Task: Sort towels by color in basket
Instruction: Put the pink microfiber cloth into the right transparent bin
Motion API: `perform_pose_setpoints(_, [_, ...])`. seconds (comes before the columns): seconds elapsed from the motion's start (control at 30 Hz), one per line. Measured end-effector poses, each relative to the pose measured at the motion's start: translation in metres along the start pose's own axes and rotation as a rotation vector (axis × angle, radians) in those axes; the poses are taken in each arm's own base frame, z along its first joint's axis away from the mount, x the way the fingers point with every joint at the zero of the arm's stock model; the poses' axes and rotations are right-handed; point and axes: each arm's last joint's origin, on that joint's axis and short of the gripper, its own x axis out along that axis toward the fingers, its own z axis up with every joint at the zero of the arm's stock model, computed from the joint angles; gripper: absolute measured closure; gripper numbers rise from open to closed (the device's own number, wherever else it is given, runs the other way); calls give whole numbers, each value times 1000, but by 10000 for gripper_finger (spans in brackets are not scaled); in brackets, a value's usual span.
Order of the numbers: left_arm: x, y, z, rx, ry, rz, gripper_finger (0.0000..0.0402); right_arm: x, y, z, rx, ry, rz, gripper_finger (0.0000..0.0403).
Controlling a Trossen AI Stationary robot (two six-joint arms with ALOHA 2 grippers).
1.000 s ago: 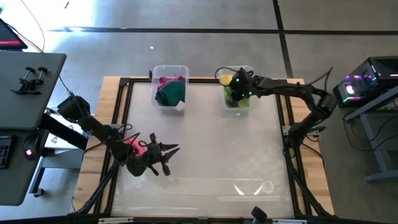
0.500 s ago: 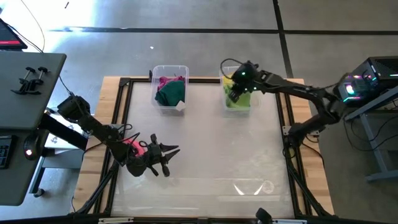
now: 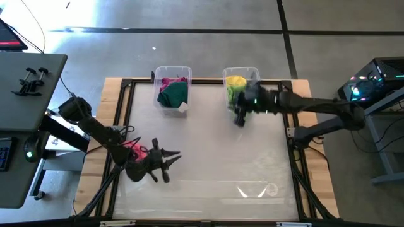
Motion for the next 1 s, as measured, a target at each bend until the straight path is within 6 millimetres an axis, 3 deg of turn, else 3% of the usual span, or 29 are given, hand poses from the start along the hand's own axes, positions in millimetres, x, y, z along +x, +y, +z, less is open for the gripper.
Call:
perform_pose_setpoints(0.2, [-37, -15, 6, 7, 9, -234, 344, -1, 62, 2, -139, -54, 146, 320])
perform_pose_setpoints(0.4, [-62, -17, 6, -97, 161, -513, 344, 18, 113, -6, -263, -57, 200, 320])
perform_pose_setpoints(0.47, [-62, -9, 0, -128, 263, -474, 344, 25, 126, -10, -282, -54, 222, 320])
perform_pose_setpoints(0.67, [-47, 34, -22, -276, 590, -145, 349, 43, 154, -26, -375, -2, 262, 320])
perform_pose_setpoints(0.9, [-31, 60, -32, -386, 964, -5, 390, 44, 154, -37, -379, 98, 236, 320])
perform_pose_setpoints(1.0, [-27, 63, -24, -379, 1101, -12, 399, 44, 154, -37, -371, 104, 230, 320])
